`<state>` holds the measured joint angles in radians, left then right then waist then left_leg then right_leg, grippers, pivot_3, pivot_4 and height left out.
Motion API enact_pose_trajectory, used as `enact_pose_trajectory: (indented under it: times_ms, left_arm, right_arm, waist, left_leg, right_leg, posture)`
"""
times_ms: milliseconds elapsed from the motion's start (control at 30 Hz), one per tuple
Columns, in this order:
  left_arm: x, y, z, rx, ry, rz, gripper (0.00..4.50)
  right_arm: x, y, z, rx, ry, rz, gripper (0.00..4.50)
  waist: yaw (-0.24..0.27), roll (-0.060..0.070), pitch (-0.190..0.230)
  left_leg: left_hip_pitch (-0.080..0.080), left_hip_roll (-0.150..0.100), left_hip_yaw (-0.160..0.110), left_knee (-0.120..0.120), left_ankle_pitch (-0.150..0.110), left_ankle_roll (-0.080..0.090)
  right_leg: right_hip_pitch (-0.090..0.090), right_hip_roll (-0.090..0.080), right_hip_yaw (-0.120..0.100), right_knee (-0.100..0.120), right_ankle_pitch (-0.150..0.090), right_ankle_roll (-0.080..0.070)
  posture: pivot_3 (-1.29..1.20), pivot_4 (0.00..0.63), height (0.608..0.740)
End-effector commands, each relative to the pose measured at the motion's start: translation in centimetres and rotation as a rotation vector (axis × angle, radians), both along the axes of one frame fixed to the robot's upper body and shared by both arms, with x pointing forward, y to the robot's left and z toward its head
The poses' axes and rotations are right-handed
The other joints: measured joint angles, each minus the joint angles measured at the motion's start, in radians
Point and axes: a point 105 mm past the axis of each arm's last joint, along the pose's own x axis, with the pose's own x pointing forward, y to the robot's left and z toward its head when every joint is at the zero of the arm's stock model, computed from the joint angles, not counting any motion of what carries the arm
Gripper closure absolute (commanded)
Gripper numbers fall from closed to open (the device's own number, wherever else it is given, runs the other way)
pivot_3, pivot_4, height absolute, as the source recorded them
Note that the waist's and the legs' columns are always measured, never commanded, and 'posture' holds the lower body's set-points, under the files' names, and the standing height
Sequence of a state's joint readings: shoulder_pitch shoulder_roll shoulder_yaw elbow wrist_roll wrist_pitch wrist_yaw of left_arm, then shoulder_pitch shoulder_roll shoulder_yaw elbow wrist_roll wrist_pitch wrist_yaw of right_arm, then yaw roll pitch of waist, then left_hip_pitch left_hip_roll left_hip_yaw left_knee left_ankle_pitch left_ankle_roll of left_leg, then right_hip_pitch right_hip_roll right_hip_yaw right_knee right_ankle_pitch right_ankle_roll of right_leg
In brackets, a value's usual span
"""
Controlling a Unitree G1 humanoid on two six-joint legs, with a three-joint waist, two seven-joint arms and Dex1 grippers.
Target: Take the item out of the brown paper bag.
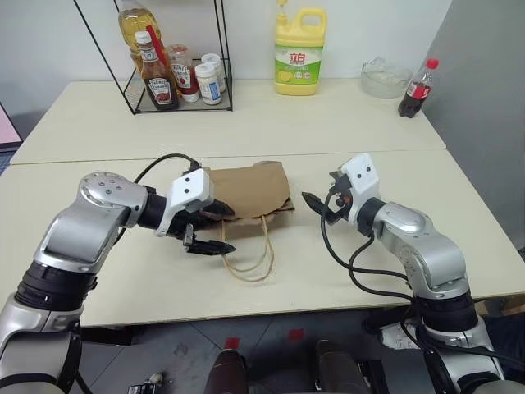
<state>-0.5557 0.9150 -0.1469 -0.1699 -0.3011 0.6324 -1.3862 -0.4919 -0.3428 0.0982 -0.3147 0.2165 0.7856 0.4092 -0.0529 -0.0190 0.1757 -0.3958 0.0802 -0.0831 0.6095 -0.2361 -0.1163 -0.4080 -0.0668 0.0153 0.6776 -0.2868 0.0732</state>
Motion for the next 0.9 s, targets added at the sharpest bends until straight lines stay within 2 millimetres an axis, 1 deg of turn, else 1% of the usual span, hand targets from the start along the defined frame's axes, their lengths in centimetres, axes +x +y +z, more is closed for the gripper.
enact_pose_trajectory:
  times_ms: [33,200,267,400,433,533,667,800,900]
  left_arm:
    - [-0.8,-0.1,-0.3,0.030,0.006,-0.020,0.00]
    - [-1.4,-0.2,-1.1,0.036,0.037,-0.026,0.00]
    - [-1.5,-0.2,-1.1,0.038,0.030,-0.030,0.00]
    - [-1.3,-0.4,2.2,-0.016,-0.049,-0.062,0.00]
    - [-1.5,-0.2,2.9,-0.004,-0.085,-0.085,0.00]
    - [-1.6,0.8,3.6,0.084,-0.187,-0.149,0.00]
    - [-1.6,2.0,3.2,0.190,-0.332,-0.254,0.00]
    - [-1.5,1.7,2.9,0.183,-0.442,-0.318,0.00]
    - [-1.9,1.0,2.0,0.191,-0.550,-0.413,0.00]
  right_arm:
    - [0.1,-0.4,1.8,0.008,-0.074,-0.012,0.04]
    - [0.3,-0.6,1.8,0.006,-0.078,-0.021,0.04]
    - [0.3,-0.7,1.8,0.004,-0.079,-0.023,0.04]
    - [0.2,-1.0,1.7,-0.006,-0.076,-0.024,0.04]
    - [0.2,-1.1,1.6,-0.013,-0.074,-0.018,0.04]
    - [0.0,-1.4,1.2,-0.050,-0.069,0.018,0.04]
    - [-0.4,-1.9,0.2,-0.120,-0.056,0.095,0.04]
    - [-0.9,-2.3,-0.3,-0.163,-0.055,0.165,0.04]
    - [-2.5,-2.0,-1.1,-0.213,-0.056,0.298,0.04]
  waist:
    - [0.000,0.000,0.000]
    - [0.001,0.000,0.000]
    - [0.001,0.000,0.000]
    - [0.005,0.000,0.000]
    - [0.006,0.000,0.000]
    - [0.005,0.000,0.000]
    - [0.006,0.000,0.000]
    - [0.010,0.000,0.001]
    - [0.014,0.000,0.001]
  left_leg:
    - [0.000,0.000,0.000,0.000,0.000,0.000]
    - [0.000,0.000,0.000,0.000,0.000,0.000]
    - [0.000,0.000,0.000,0.000,0.000,0.000]
    - [0.000,0.000,0.000,0.000,0.000,0.000]
    - [0.000,0.000,0.000,0.000,0.000,0.000]
    - [0.000,0.000,0.000,0.000,0.000,0.000]
    - [0.000,0.000,0.000,0.000,0.000,0.000]
    - [0.000,0.000,0.000,0.000,0.000,0.000]
    - [0.000,0.000,0.000,0.001,0.000,0.000]
  right_leg:
    - [0.000,0.000,0.000,0.000,0.000,0.000]
    - [0.000,0.000,0.000,0.000,0.000,0.000]
    - [0.000,0.000,0.000,0.000,0.000,0.000]
    - [0.000,0.000,0.000,0.000,0.000,0.000]
    - [0.000,0.000,0.000,0.000,0.000,0.000]
    - [0.000,0.000,0.000,0.000,0.000,0.000]
    - [0.000,0.000,0.000,0.000,0.000,0.000]
    - [0.000,0.000,0.000,0.000,0.000,0.000]
    - [0.000,0.000,0.001,-0.001,0.000,-0.001]
  posture:
    - [0.00,0.150,0.740]
    - [0.00,0.150,0.740]
    - [0.00,0.150,0.740]
    - [0.00,0.150,0.740]
    - [0.00,0.150,0.740]
    - [0.00,0.150,0.740]
    - [0.00,0.150,0.740]
    - [0.00,0.150,0.740]
    - [0.00,0.150,0.740]
